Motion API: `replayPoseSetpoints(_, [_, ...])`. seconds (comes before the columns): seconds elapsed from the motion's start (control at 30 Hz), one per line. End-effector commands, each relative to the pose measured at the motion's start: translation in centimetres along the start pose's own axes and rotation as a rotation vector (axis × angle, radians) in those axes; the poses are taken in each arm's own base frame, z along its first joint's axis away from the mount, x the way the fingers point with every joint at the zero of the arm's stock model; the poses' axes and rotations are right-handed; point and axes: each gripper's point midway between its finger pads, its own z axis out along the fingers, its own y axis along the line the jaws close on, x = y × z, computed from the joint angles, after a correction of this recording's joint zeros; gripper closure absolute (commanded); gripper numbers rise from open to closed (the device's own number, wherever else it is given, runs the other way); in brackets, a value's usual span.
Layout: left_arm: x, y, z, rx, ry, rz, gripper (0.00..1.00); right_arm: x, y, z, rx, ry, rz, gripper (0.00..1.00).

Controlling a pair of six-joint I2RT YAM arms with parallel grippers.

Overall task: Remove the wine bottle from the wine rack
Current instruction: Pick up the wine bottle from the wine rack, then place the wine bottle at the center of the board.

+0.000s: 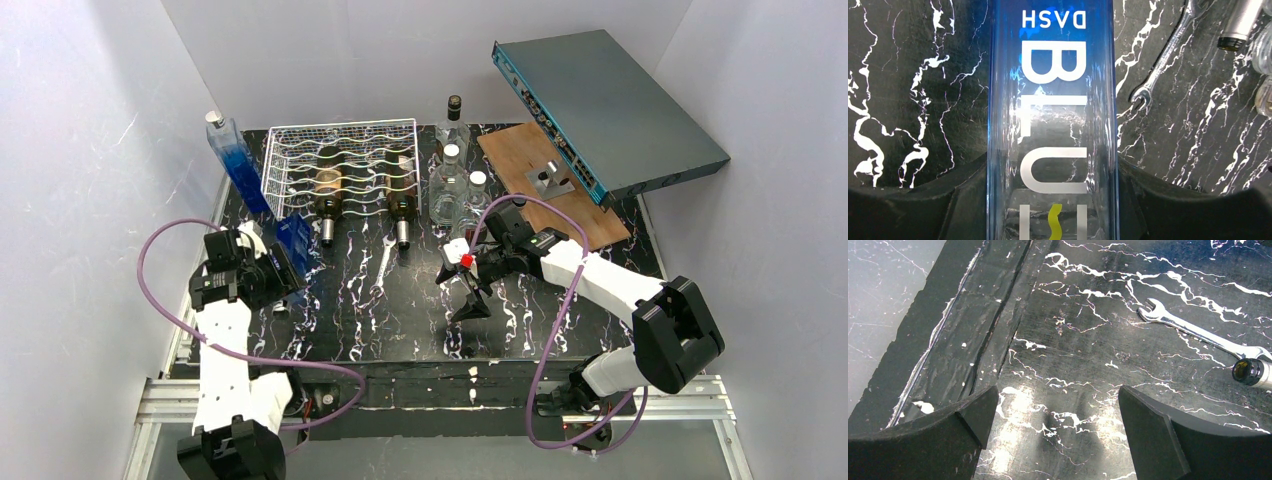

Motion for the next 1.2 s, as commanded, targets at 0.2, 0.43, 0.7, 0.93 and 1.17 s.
replayPoseSetpoints(0.2, [-4.4, -4.2, -4.9, 0.135, -0.184, 0.044, 1.00, -0.9, -0.7, -0.2, 0.001, -0.019, -0.020, 0.00])
replayPoseSetpoints(0.43, [-4.4, -5.1, -6.4, 0.154, -0.183, 0.038, 1.00, -0.9, -0.7, -0.2, 0.001, -0.017, -0.019, 0.00])
replayPoseSetpoints(0.7, [-4.6, -7.9, -8.0, 0.255, -0.175, 0.041, 1.00, -0.9, -0.8, -0.3, 0.009, -0.012, -0.025, 0.00])
replayPoseSetpoints(0.93, [-4.2, -10.8, -9.5, 0.364, -0.137, 0.067, 1.00, -1.0, -0.8, -0.4, 0.013, -0.008, -0.031, 0.00])
replayPoseSetpoints(1.17, [-3.2, -13.6, -10.8, 0.460, -0.076, 0.100, 1.00, -1.3, -0.9, -0.7, 0.020, -0.008, -0.045, 0.00])
